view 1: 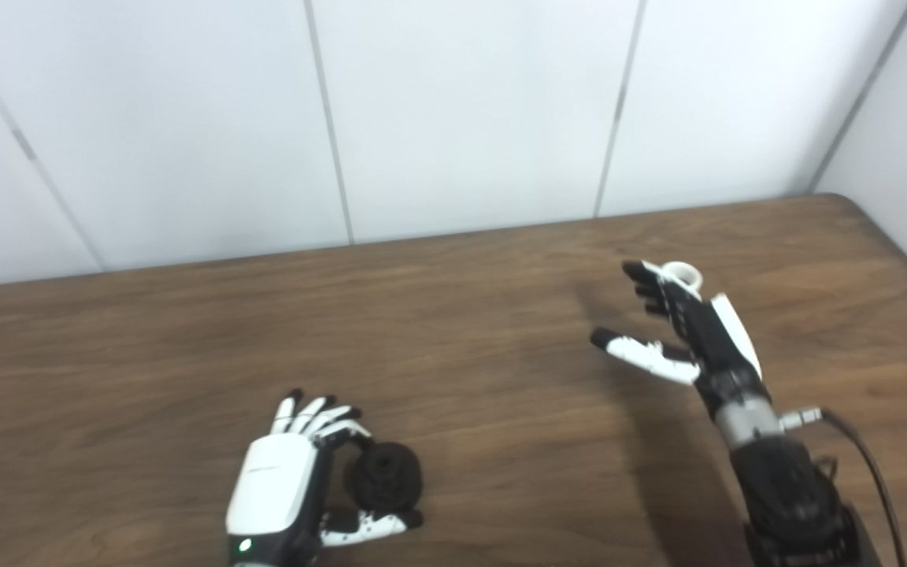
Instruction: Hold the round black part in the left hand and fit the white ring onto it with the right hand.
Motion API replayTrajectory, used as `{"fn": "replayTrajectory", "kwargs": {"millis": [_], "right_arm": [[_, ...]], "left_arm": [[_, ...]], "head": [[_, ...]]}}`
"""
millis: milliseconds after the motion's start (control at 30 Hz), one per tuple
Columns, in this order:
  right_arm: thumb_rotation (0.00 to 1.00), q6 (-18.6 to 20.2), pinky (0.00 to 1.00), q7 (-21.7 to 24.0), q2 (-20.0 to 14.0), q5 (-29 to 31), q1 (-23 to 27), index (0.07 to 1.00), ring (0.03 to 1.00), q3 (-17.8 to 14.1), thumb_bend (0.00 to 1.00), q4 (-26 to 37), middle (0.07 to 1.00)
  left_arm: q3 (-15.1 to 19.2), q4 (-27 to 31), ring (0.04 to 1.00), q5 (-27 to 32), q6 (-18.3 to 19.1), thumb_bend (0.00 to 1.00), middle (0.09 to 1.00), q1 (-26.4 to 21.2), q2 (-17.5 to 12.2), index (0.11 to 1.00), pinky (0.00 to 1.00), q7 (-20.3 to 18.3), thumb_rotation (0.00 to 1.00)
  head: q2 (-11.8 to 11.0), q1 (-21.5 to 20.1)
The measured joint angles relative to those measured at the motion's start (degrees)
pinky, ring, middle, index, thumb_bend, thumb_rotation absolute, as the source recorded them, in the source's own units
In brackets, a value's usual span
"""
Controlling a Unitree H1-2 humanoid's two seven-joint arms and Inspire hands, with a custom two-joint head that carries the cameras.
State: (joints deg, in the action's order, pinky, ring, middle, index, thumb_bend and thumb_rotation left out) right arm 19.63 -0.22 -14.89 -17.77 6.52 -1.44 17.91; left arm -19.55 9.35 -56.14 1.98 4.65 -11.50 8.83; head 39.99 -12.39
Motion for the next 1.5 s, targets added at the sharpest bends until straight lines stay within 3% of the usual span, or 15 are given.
{"fn": "replayTrajectory", "kwargs": {"millis": [333, 667, 867, 1200, 1500], "right_arm": [[0.24, -0.3, 0.95, 0.0, -6.9, -10.3, 6.6, 0.703, 0.964, 0.9, 0.82, -5.2, 0.913], [0.22, 0.6, 1.0, 2.4, -11.1, -13.1, 13.0, 0.706, 1.0, 1.5, 0.85, -14.1, 0.979], [0.24, 1.6, 1.0, 4.9, -14.1, -15.0, 16.9, 0.718, 1.0, 3.9, 0.87, -21.2, 1.0], [0.26, 5.6, 1.0, 9.8, -16.4, -19.2, 22.5, 0.731, 1.0, 9.7, 0.89, -28.2, 1.0], [0.28, 6.0, 1.0, 11.8, -16.4, -20.0, 24.2, 0.741, 1.0, 11.7, 0.91, -32.3, 1.0]], "left_arm": [[1.6, 1.1, 0.884, 0.4, -0.1, 0.52, 0.777, 0.7, -0.5, 0.483, 1.0, -2.0, 0.05], [2.5, 1.8, 0.879, 0.3, -0.1, 0.52, 0.776, 1.2, -0.9, 0.483, 1.0, -2.9, 0.06], [3.0, 2.4, 0.875, 0.4, -0.4, 0.52, 0.773, 1.6, -1.1, 0.483, 1.0, -3.2, 0.05], [4.0, 2.4, 0.868, 2.0, -1.2, 0.52, 0.77, 1.8, -2.0, 0.482, 1.0, -3.0, 0.05], [4.3, 2.4, 0.869, 2.1, -1.4, 0.53, 0.774, 1.8, -2.5, 0.482, 1.0, -3.0, 0.06]], "head": [[-0.5, -4.6], [-0.9, -6.9], [-1.1, -8.2], [-1.5, -12.0], [-1.6, -11.9]]}}
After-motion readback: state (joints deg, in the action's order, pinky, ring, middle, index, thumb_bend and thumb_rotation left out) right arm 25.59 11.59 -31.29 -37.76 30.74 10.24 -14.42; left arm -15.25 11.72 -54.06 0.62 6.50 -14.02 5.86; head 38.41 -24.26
